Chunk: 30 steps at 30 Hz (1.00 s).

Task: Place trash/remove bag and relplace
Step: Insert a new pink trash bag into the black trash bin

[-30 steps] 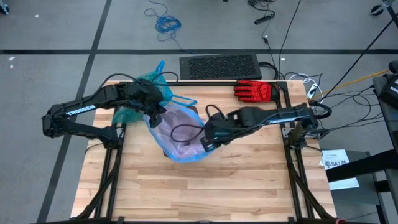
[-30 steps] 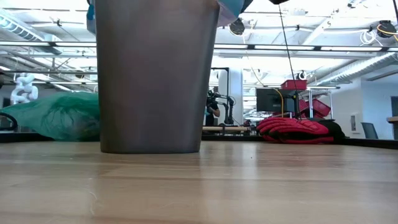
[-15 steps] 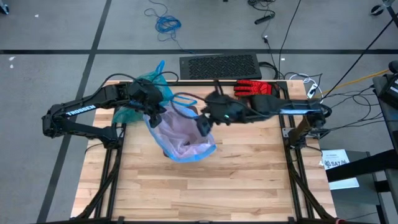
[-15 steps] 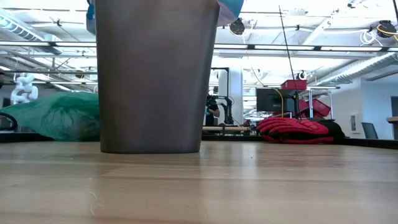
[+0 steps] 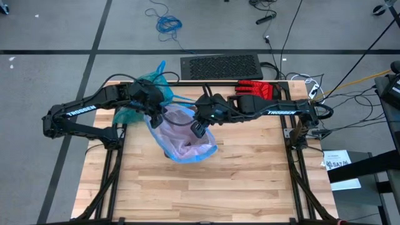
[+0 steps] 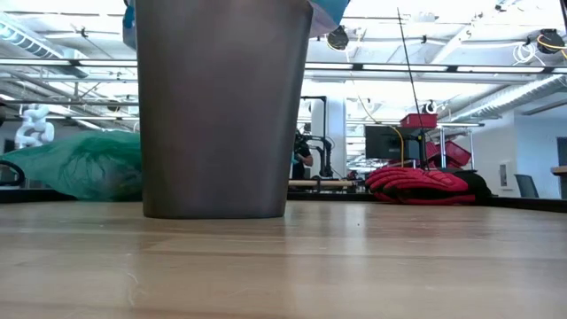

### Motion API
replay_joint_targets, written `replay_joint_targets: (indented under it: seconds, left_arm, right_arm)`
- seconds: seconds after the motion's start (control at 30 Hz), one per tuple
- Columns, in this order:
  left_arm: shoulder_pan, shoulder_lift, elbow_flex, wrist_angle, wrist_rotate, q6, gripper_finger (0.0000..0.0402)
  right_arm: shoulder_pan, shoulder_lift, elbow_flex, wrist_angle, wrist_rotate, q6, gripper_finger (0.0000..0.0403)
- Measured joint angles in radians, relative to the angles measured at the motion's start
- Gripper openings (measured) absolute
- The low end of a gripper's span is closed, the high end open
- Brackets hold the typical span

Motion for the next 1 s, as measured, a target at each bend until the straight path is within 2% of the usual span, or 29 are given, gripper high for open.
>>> replay_joint_targets:
  seconds: [0.1,0.17,0.43,0.57,0.63,0.7,0.87,0.9,1.0]
  left_arm:
    - [0.0,0.0,0.0,0.0,-0.002,0.001,0.0]
    - [0.0,0.0,0.0,0.0,-0.003,0.001,0.0]
    - [0.0,0.0,0.0,0.0,-0.006,0.021,0.0]
    - [0.0,0.0,0.0,0.0,-0.008,0.022,0.0]
    - [0.0,0.0,0.0,0.0,-0.007,0.022,0.0]
    - [0.0,0.0,0.0,0.0,-0.008,0.022,0.0]
    - [0.0,0.0,0.0,0.001,-0.008,0.028,0.0]
    - [0.0,0.0,0.0,0.001,-0.008,0.029,0.0]
    - [0.0,0.0,0.0,0.002,-0.007,0.034,0.0]
  right_arm:
    - [0.006,-0.004,0.0,0.006,-0.006,0.001,0.0046]
    - [0.012,-0.005,0.0,0.005,-0.026,-0.004,0.0056]
    - [0.028,-0.005,0.0,0.0,-0.016,-0.041,0.0179]
    - [0.022,0.0,0.0,-0.029,0.088,-0.029,0.0211]
    - [0.014,0.007,0.0,-0.057,0.111,-0.025,0.0202]
    - [0.006,0.016,0.0,-0.065,0.108,-0.03,0.0172]
    - [-0.01,0.029,0.0,-0.083,0.113,-0.073,0.0034]
    - [-0.015,0.03,0.0,-0.082,0.122,-0.084,0.0017]
    - [-0.047,0.036,0.0,-0.083,0.163,-0.084,0.001]
